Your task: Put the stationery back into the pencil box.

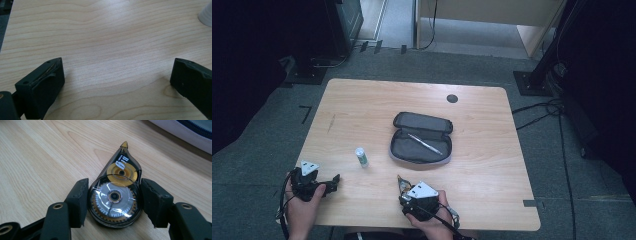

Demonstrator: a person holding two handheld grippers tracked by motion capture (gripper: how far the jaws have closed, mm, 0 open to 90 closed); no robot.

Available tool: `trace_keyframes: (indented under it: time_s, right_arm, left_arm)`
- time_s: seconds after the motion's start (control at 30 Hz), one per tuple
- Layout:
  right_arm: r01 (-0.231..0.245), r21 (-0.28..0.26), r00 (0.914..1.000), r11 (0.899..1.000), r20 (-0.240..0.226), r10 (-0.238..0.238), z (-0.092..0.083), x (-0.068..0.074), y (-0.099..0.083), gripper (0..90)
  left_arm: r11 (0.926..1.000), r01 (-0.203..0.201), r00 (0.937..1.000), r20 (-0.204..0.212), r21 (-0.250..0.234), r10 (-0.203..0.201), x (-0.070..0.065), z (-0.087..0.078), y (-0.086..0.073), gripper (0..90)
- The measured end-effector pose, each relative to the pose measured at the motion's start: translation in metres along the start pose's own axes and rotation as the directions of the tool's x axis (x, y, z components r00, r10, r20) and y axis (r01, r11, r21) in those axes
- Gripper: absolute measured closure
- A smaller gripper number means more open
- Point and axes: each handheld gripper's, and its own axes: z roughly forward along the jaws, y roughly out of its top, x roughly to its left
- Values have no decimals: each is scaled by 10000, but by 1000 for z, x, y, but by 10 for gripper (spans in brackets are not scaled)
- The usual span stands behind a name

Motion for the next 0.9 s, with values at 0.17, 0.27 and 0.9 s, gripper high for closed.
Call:
trace_keyframes:
  time_s: [0.17,0.27,0.9]
  right_arm:
    - [91,38,9999,10000,-102,-90,-4,-5,3,419]
    - [172,-42,9997,9998,-180,-172,-9,-8,5,418]
    - [211,-658,9995,9976,-236,-227,-36,-44,34,418]
  left_arm:
    - [10000,3,10000,0,0,-3,0,0,0,0]
    - [10000,1,10000,0,1,-1,0,0,0,0]
    - [10000,-2,10000,1,4,2,0,0,0,0]
